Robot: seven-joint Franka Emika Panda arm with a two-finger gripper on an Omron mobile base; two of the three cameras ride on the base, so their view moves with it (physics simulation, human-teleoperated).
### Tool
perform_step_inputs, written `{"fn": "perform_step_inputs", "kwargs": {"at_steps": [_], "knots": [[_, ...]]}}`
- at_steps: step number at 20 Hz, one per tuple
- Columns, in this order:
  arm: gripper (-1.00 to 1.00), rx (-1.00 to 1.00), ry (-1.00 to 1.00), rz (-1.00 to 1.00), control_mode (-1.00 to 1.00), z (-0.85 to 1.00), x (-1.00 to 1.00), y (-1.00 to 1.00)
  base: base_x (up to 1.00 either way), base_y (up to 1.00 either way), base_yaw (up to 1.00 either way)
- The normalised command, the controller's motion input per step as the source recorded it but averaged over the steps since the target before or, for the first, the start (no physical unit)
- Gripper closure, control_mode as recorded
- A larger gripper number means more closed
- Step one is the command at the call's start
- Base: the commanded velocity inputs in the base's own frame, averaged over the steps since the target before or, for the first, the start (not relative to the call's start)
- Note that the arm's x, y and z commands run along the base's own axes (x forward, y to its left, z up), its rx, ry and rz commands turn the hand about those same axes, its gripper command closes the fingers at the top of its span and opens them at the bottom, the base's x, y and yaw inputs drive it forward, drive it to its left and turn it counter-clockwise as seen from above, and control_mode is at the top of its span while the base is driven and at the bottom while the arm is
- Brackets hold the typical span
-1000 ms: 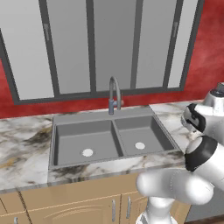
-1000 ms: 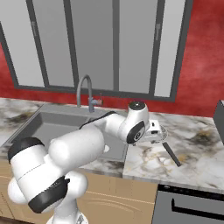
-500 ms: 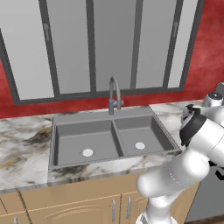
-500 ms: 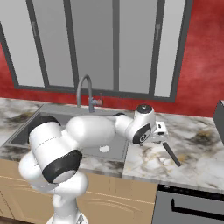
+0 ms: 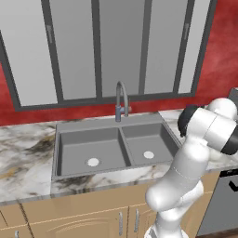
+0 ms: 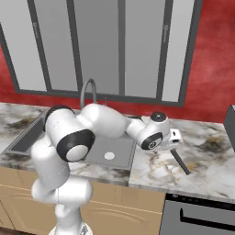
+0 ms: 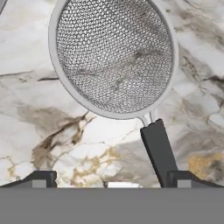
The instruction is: Place the glass cup in the left basin and the strainer in the right basin of the sink.
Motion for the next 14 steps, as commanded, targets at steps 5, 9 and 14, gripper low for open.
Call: {"fn": "perform_step_inputs", "kwargs": {"at_steps": [5, 9, 14], "knots": [[-1.00, 0.00, 0.00, 0.00, -1.00, -0.23, 0.28, -0.32, 0.00, 0.00, 0.00], [-1.00, 0.00, 0.00, 0.00, -1.00, -0.09, 0.22, -0.35, 0.00, 0.00, 0.00], [-1.00, 0.00, 0.00, 0.00, -1.00, -0.10, 0.23, -0.34, 0.00, 0.00, 0.00]]}}
